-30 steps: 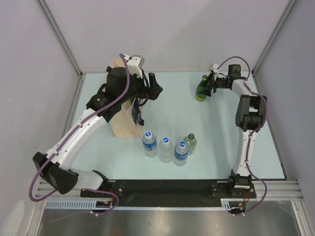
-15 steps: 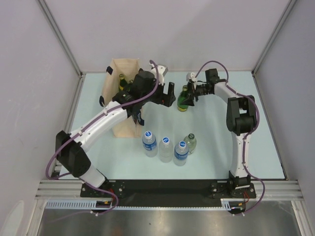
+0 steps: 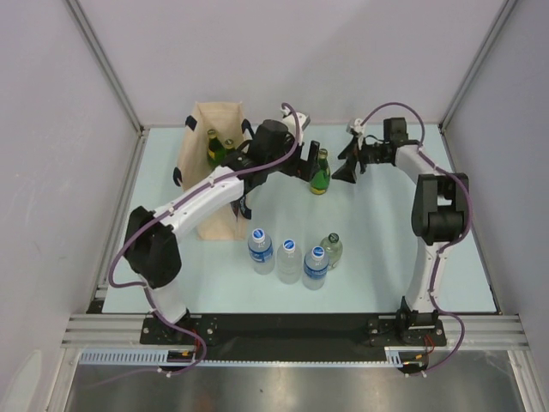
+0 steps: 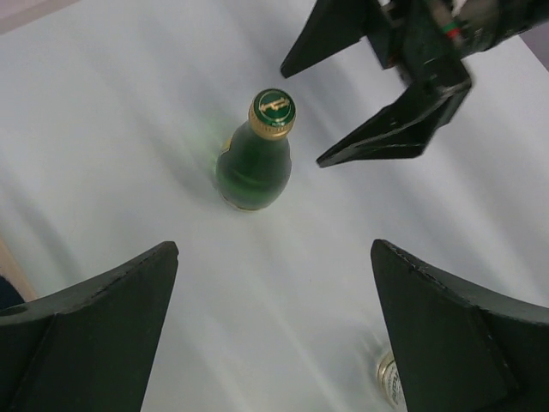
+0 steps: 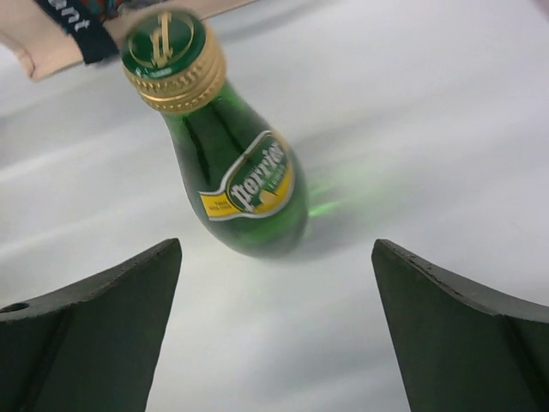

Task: Place the beverage into the canvas bag

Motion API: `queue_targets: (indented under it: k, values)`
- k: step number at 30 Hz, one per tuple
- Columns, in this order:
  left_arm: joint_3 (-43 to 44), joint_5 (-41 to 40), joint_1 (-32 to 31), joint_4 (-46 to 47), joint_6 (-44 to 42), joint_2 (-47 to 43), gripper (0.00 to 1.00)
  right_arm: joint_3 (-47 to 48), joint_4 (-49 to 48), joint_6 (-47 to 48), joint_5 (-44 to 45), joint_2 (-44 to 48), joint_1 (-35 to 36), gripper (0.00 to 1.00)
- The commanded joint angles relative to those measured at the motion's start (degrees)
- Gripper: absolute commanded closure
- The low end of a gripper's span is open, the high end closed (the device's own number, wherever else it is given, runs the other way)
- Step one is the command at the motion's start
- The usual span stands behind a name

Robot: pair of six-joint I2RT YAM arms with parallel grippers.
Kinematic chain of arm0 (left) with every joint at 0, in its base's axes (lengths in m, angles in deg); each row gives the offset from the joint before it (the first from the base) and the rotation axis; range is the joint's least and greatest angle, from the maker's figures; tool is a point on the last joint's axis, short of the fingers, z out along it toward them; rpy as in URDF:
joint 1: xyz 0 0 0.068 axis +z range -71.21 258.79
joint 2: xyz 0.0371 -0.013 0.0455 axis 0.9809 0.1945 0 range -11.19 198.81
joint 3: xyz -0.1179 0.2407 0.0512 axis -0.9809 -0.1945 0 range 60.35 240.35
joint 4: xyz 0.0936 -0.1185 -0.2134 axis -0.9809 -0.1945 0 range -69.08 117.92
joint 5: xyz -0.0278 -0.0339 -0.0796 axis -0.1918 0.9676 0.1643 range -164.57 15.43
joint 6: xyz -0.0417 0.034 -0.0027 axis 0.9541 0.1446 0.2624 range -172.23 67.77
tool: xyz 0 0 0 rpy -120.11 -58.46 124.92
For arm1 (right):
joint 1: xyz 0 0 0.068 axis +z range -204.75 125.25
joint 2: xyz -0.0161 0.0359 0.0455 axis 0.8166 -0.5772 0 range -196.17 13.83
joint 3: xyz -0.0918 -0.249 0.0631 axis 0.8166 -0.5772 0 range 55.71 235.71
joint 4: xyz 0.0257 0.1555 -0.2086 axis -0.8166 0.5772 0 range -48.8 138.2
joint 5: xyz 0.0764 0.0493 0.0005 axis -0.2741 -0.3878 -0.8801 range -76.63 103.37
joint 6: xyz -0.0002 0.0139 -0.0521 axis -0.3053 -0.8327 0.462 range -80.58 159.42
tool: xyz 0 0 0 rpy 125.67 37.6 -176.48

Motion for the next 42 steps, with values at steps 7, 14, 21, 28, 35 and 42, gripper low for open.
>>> queue_targets:
  k: [7, 14, 21, 28, 35, 42]
  values:
    - [14.18, -8.16, -2.61, 0.50, 5.51, 11.16, 0.00, -2.08, 8.26, -9.41, 5.10, 14.94, -6.10, 0.00]
    - [26.14, -13.17, -3.84, -5.73, 5.78, 20.04, 0.01, -7.71, 11.17, -14.76, 9.58, 23.73, -6.89, 0.00]
    - [30.10, -17.73, -4.63, -8.65, 7.36, 23.83, 0.15, -13.25, 10.02, -18.46, 9.85, 30.24, -9.44, 0.00]
    - [35.20, -18.89, -5.60, -9.96, 5.87, 28.05, 0.27, -15.98, 9.76, -19.78, 9.59, 32.88, -11.47, 0.00]
    - [38.89, -20.29, -5.52, -11.02, 4.99, 30.87, 0.38, -18.00, 9.58, -20.57, 9.50, 34.99, -11.91, 0.00]
    - [40.12, -20.91, -5.60, -11.28, 3.41, 31.92, 0.57, -19.49, 8.62, -21.98, 9.24, 36.30, -12.17, 0.00]
